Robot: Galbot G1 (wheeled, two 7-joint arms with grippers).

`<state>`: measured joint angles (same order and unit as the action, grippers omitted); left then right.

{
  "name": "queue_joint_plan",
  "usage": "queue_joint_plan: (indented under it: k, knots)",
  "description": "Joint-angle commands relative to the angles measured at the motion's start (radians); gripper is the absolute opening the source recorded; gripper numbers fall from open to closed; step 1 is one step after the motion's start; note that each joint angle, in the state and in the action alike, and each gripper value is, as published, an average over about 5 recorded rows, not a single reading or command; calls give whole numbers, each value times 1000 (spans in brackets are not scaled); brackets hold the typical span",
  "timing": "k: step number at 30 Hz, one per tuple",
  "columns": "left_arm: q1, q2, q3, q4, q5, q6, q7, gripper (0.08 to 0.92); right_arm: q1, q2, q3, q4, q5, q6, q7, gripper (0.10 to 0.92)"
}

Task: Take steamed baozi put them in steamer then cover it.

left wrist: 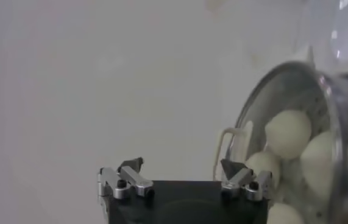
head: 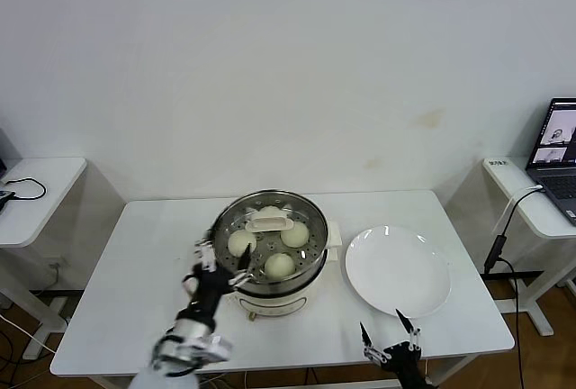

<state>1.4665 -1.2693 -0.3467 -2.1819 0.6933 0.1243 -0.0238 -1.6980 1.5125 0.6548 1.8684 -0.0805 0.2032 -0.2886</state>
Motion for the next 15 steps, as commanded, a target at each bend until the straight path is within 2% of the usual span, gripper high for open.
queue_joint_plan:
  k: [1,8,15]
  knots:
    - [290,64,-319,-39,-944,-176,-194,823,-27,-32,7,25,32,-1,-1,823]
    - [365,34,-326,57,-1005,-258,-199,823,-56,-75,-9,70,86,-16,10,823]
    - [384,5,-317,114,-1030,-303,-155,823,-85,-120,-22,92,102,-23,30,823]
